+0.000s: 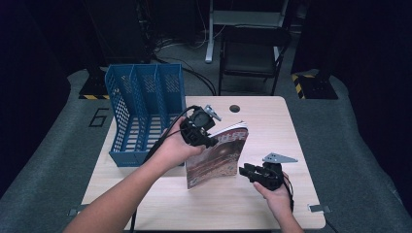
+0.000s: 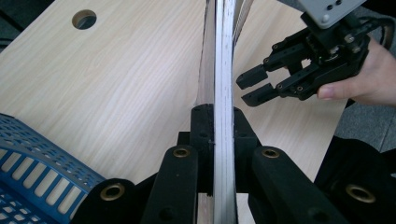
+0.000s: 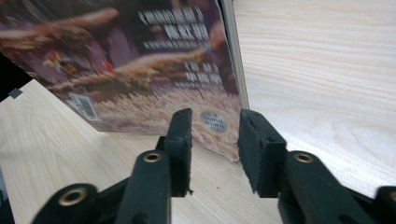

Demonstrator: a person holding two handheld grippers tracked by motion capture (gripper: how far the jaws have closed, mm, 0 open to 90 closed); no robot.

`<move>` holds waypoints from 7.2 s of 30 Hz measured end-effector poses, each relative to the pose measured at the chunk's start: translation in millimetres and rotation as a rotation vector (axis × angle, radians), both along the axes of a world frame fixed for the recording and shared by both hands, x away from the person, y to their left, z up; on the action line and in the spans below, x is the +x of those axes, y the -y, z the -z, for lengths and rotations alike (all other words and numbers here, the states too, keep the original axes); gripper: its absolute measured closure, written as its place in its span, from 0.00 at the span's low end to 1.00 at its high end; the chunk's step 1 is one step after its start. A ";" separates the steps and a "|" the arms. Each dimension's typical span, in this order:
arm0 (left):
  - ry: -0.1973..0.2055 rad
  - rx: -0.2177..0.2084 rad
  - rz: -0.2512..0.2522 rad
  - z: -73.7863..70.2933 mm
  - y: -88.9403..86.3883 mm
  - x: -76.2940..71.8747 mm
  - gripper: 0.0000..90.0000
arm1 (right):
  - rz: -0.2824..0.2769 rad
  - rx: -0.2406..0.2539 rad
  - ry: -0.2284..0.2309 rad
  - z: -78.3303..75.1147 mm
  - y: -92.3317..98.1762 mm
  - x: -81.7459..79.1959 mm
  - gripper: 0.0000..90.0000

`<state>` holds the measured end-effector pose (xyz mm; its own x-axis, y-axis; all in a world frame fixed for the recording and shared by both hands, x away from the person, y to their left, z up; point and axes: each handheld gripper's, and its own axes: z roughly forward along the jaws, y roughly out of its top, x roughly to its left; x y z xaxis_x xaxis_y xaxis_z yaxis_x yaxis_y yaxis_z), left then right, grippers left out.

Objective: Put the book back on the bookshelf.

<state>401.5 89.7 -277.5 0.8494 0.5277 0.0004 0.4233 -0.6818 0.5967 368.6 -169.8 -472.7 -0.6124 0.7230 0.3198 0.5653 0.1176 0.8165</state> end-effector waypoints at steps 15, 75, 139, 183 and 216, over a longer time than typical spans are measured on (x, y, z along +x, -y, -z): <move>0.003 -0.010 -0.018 -23.4 -11.7 0.5 0.93 | 0.015 0.002 -0.035 5.3 2.2 1.8 0.65; 0.049 -0.046 -0.162 -82.2 -84.0 10.7 0.93 | 0.026 -0.029 -0.052 11.0 7.6 1.3 0.64; 0.066 -0.087 -0.472 -87.4 -195.3 28.6 0.93 | 0.020 -0.027 -0.056 11.9 6.7 1.4 0.64; 0.054 -0.097 -0.659 -94.8 -232.3 52.7 0.93 | 0.025 -0.023 -0.065 12.0 5.8 0.6 0.64; 0.058 -0.151 -0.818 -85.5 -223.4 91.5 0.93 | 0.017 -0.021 -0.061 12.3 5.5 1.0 0.64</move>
<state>493.0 313.2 -192.0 0.1985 0.9761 -0.0881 0.7163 -0.0831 0.6928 369.6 -175.4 -485.0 -0.5795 0.7403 0.3408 0.6158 0.1238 0.7781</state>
